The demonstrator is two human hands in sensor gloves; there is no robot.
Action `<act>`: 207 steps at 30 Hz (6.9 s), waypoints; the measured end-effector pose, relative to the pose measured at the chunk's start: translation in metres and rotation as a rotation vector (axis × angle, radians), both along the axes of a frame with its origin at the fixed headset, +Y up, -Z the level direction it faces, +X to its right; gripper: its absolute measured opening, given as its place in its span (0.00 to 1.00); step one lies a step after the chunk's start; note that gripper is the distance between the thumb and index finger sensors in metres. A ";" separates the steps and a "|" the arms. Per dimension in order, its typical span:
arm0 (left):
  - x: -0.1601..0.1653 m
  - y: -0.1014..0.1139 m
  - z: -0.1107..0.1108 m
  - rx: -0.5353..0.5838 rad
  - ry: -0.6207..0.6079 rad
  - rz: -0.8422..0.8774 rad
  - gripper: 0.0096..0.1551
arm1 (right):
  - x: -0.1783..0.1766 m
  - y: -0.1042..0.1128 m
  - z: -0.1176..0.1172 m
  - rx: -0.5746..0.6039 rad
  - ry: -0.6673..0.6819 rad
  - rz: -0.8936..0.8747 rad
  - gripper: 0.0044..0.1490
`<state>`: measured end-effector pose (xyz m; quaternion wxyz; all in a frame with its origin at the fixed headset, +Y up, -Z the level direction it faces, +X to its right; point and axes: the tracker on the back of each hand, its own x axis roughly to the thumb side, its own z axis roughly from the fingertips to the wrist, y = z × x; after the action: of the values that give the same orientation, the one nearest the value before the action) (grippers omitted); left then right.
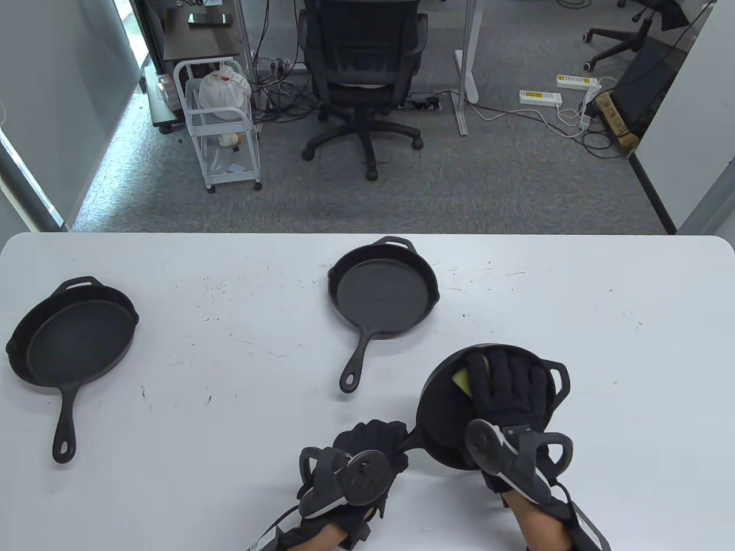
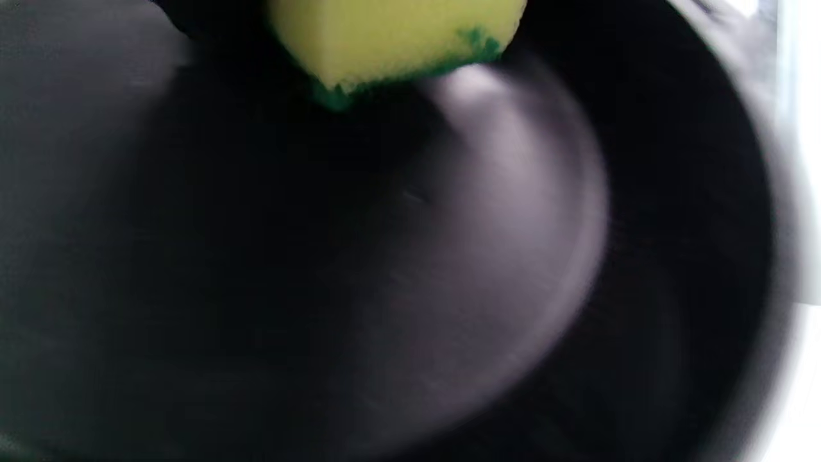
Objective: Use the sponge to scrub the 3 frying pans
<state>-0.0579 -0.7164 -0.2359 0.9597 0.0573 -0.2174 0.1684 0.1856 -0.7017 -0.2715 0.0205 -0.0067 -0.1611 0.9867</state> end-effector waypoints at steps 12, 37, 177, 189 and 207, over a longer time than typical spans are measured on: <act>-0.024 0.003 -0.004 0.046 0.133 0.093 0.35 | -0.052 -0.020 0.008 -0.115 0.274 0.226 0.47; -0.061 0.009 -0.017 0.093 0.424 0.115 0.35 | -0.018 0.010 0.023 0.165 0.184 -0.026 0.49; -0.061 0.017 -0.046 -0.008 0.177 0.429 0.33 | 0.012 -0.019 -0.012 -0.267 0.213 -0.325 0.46; -0.069 0.032 -0.132 0.000 0.364 -0.017 0.38 | 0.006 -0.020 -0.012 -0.320 0.274 -0.333 0.46; -0.057 -0.024 -0.198 -0.132 0.421 -0.111 0.37 | 0.011 -0.026 -0.018 -0.376 0.285 -0.392 0.47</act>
<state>-0.1147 -0.7402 -0.4334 0.9934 0.0162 -0.0037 0.1135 0.1963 -0.7280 -0.2892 0.2311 0.0974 0.0333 0.9675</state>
